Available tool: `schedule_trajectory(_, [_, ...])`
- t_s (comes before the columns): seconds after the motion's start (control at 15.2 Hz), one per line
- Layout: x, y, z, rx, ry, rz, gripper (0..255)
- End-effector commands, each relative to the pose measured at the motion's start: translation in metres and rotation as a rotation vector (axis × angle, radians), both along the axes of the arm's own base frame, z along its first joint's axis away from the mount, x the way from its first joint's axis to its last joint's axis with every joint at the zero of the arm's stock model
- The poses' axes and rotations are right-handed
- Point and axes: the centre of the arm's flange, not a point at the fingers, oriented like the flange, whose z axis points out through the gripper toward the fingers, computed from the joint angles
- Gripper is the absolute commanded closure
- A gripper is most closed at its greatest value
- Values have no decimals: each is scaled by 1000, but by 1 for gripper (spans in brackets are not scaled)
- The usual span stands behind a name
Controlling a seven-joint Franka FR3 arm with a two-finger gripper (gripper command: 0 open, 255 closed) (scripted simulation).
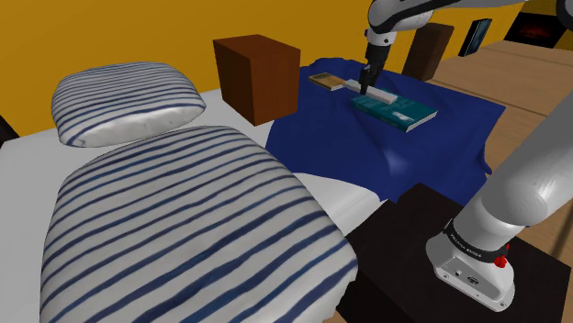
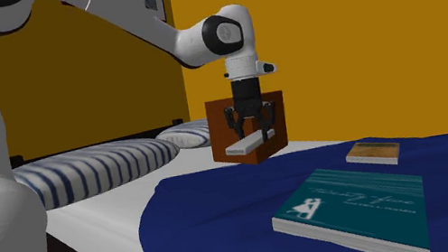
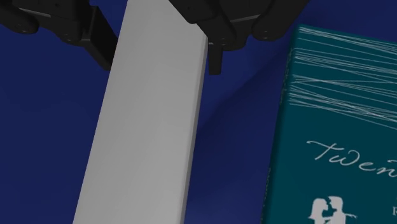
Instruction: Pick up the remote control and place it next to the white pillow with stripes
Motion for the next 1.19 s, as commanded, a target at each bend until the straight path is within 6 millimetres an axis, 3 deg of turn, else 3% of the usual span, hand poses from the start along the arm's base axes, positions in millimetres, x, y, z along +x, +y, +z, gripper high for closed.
schedule_trajectory(0.0, [-1,0,10,0,0,0,255])
schedule_trajectory(0.66, [-1,0,61,0,0,0,255])
schedule_trajectory(1.12, [10,91,61,0,0,0,255])
